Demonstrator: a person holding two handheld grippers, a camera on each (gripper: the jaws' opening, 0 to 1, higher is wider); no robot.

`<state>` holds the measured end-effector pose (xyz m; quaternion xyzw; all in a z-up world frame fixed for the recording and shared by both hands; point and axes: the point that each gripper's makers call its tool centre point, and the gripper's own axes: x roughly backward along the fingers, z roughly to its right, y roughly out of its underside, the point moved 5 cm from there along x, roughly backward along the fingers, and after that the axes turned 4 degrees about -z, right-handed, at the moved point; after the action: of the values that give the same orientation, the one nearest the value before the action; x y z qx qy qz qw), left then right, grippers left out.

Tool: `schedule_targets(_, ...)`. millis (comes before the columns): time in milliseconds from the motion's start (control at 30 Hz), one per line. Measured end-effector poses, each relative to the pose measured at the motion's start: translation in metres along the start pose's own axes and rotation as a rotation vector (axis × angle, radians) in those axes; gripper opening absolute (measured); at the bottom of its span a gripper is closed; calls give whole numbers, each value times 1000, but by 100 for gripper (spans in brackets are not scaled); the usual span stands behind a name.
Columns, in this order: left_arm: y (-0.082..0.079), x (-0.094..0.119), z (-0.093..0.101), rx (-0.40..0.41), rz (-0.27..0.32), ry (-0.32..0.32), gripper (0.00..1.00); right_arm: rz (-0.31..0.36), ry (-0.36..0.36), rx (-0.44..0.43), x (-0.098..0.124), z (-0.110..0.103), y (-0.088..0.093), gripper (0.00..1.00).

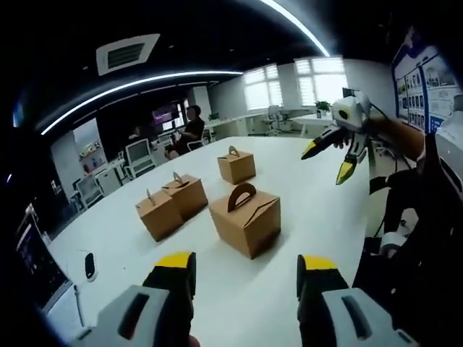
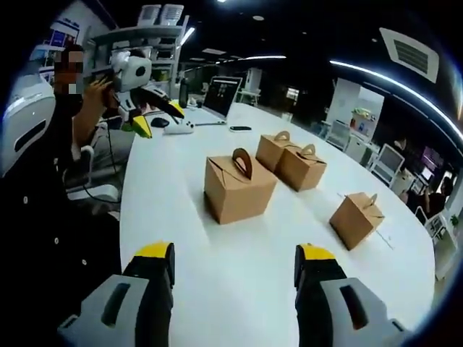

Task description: Pick up one paper box from the group, open the paper box, and remove the item inside

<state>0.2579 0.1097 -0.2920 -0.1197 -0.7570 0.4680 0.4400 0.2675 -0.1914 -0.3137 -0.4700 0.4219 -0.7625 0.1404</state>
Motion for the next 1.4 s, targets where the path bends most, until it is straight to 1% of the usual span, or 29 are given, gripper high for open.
schedule_targets(133, -7, -4, 9, -21, 8, 19, 57, 25, -4, 5, -9, 7, -7, 68)
schedule_targets(200, -9, -5, 13, -31, 6, 27, 57, 66, -17, 52, -16, 9, -15, 72)
schedule_targets(300, -12, -6, 17, -42, 4, 31, 57, 77, -38, 85, -31, 11, -24, 77)
schedule_targets(433, -13, -5, 23, -54, -1, 40, 56, 103, -60, 108, -51, 14, -35, 79)
schedule_targets(600, -11, -1, 29, -66, -2, 44, 56, 145, -103, 110, -72, 18, -42, 82)
schedule_targets(633, -10, -1, 30, -68, -3, 46, 56, 173, -113, 143, -77, 18, -44, 83)
schedule_targets(667, -10, -1, 31, -69, -3, 48, 56, 216, -127, 190, -82, 19, -46, 85)
schedule_targets(700, -9, -1, 33, -69, -4, 53, 56, 203, -134, 163, -86, 22, -42, 86)
schedule_targets(733, -7, -1, 35, -68, -7, 59, 56, 207, -150, 125, -91, 24, -41, 86)
schedule_targets(767, -7, -1, 37, -69, -10, 63, 56, 209, -147, 118, -96, 28, -40, 86)
schedule_targets(900, -5, 0, 37, -68, -13, 62, 56, 212, -163, 98, -110, 34, -35, 85)
schedule_targets(1000, -2, -1, 37, -61, -16, 62, 56, 241, -210, 85, -118, 32, -35, 85)
schedule_targets(1067, 1, -2, 36, -56, -21, 65, 56, 257, -200, 103, -124, 33, -34, 84)
schedule_targets(1133, 4, -4, 36, -47, -28, 67, 56, 265, -208, 94, -130, 35, -33, 84)
schedule_targets(1167, 5, -4, 36, -44, -30, 67, 56, 279, -228, 68, -133, 36, -32, 84)
schedule_targets(1267, 7, -5, 35, -29, -28, 65, 56, 310, -266, 47, -139, 37, -31, 84)
schedule_targets(1367, 9, -7, 34, -8, -23, 65, 56, 360, -343, 10, -142, 33, -31, 85)
schedule_targets(1400, 10, -8, 34, -1, -22, 65, 56, 368, -358, 1, -142, 32, -31, 85)
